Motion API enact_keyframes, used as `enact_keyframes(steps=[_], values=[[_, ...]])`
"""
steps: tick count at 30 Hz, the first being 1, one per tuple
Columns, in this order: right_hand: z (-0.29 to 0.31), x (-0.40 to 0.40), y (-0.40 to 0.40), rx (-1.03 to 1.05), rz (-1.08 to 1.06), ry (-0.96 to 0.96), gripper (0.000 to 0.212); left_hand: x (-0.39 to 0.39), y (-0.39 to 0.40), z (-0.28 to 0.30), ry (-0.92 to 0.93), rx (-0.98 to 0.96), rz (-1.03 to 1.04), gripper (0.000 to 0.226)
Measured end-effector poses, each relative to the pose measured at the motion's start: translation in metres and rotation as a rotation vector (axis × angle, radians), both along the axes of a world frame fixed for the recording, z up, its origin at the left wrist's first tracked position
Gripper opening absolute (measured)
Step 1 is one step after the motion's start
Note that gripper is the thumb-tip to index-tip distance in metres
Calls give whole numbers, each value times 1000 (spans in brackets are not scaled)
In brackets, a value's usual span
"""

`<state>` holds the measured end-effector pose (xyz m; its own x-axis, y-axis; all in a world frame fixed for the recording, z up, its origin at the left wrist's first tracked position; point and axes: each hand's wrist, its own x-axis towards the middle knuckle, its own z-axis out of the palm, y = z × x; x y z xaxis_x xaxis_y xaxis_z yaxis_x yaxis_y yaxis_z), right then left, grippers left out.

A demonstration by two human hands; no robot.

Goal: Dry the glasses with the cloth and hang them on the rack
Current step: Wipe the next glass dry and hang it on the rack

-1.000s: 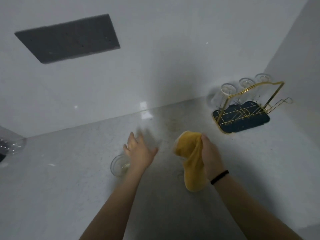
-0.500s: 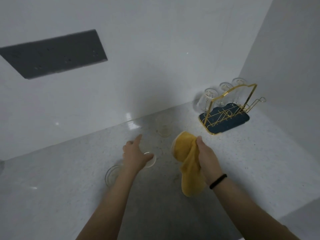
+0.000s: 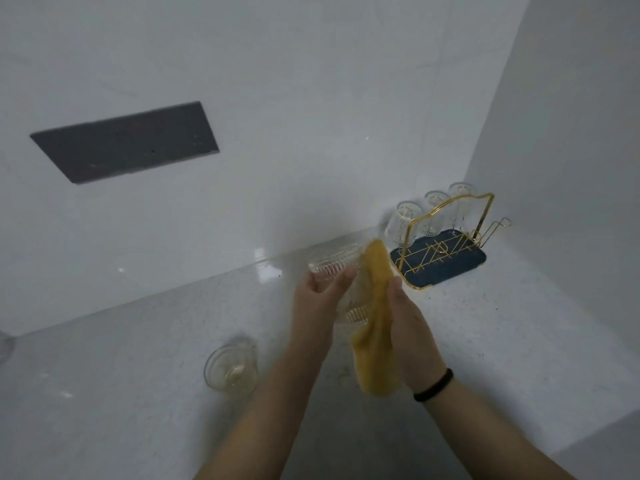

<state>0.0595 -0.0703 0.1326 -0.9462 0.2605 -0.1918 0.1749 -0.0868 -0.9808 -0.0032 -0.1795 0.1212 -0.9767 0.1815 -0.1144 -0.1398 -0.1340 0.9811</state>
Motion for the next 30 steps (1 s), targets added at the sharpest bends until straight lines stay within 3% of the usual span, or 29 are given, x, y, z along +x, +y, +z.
enact_keyframes(steps=[3,6,7,13,15,18,21,23,25,27,30], values=[[-4,3,-3,73,-4,148,47,10,14,4,10,7,-61,59],[-3,5,-5,321,-23,236,68,15,19,11,14,36,-99,57],[-1,4,-3,351,-31,246,66,17,20,13,6,50,-118,59],[20,-14,32,44,23,45,47,25,27,21,-71,17,-106,57],[12,-6,12,209,65,186,35,21,27,28,-36,17,-80,60],[-11,0,-8,433,36,411,43,16,25,33,-2,-15,-86,60],[9,-10,14,135,81,262,49,19,28,30,-75,38,-108,79],[25,-21,34,-16,64,63,48,23,33,31,-123,104,-106,75],[28,-22,44,-104,98,-15,51,22,37,33,-150,131,-71,62],[20,-14,38,41,160,98,53,16,41,37,-129,114,-9,62],[7,-6,23,243,198,311,62,6,43,32,-101,44,28,88]])
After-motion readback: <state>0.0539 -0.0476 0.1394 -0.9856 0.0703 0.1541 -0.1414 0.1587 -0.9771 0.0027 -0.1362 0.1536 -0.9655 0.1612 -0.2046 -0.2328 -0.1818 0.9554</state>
